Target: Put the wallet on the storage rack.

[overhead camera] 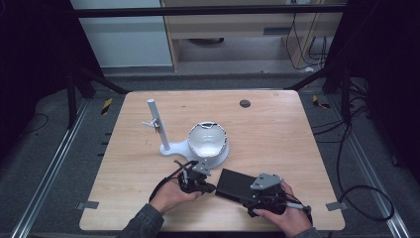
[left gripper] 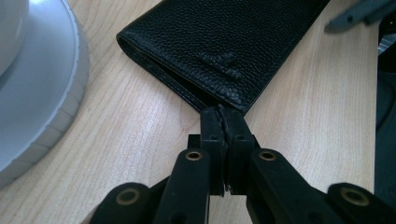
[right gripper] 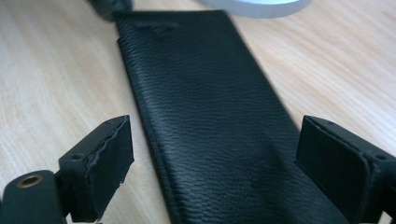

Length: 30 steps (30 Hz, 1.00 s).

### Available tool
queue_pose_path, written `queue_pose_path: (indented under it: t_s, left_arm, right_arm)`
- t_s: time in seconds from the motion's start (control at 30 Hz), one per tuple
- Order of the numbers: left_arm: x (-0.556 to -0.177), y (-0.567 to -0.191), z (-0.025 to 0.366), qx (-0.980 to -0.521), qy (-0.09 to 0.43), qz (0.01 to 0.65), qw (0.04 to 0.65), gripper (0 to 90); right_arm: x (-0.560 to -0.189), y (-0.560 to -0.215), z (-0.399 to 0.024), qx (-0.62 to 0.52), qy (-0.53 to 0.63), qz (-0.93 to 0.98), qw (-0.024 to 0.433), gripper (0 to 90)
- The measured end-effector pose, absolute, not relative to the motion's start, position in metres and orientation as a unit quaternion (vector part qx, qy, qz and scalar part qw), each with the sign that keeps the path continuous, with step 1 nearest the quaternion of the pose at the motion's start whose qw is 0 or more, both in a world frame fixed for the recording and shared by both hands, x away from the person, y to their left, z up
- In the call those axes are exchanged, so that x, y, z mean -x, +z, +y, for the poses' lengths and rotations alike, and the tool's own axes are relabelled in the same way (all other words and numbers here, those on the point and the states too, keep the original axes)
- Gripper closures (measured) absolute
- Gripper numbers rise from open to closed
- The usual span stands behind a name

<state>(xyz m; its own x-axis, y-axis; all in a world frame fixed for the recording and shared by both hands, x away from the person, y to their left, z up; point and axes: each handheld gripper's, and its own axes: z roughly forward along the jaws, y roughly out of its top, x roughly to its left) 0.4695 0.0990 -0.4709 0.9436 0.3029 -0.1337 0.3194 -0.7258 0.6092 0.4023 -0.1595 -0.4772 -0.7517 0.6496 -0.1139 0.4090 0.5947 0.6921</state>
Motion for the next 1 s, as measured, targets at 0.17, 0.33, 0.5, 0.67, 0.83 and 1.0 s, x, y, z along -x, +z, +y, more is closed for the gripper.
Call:
queue_pose_path:
  t_s: [0.17, 0.33, 0.5, 0.67, 0.83, 1.0]
  left_arm:
    - [-0.471, -0.466, 0.099, -0.925, -0.012, 0.171, 0.339, 87.9]
    - [-0.473, -0.463, 0.096, -0.922, -0.014, 0.175, 0.346, 88.0]
    - [-0.475, -0.459, 0.092, -0.918, -0.013, 0.179, 0.353, 88.1]
    - [-0.477, -0.455, 0.090, -0.917, -0.011, 0.178, 0.357, 88.2]
    - [-0.479, -0.448, 0.087, -0.914, -0.008, 0.180, 0.363, 88.4]
    - [-0.481, -0.446, 0.082, -0.914, -0.012, 0.177, 0.364, 88.9]
  right_arm:
    - [-0.403, -0.481, -0.151, -0.291, 0.313, 0.885, 0.186, 10.5]
    - [-0.404, -0.481, -0.150, -0.283, 0.292, 0.892, 0.198, 16.4]
    - [-0.405, -0.479, -0.148, -0.274, 0.271, 0.898, 0.212, 24.2]
    - [-0.405, -0.475, -0.147, -0.273, 0.272, 0.897, 0.214, 28.5]
    - [-0.406, -0.472, -0.149, -0.276, 0.269, 0.897, 0.216, 28.8]
    - [-0.406, -0.472, -0.152, -0.280, 0.268, 0.893, 0.229, 34.4]
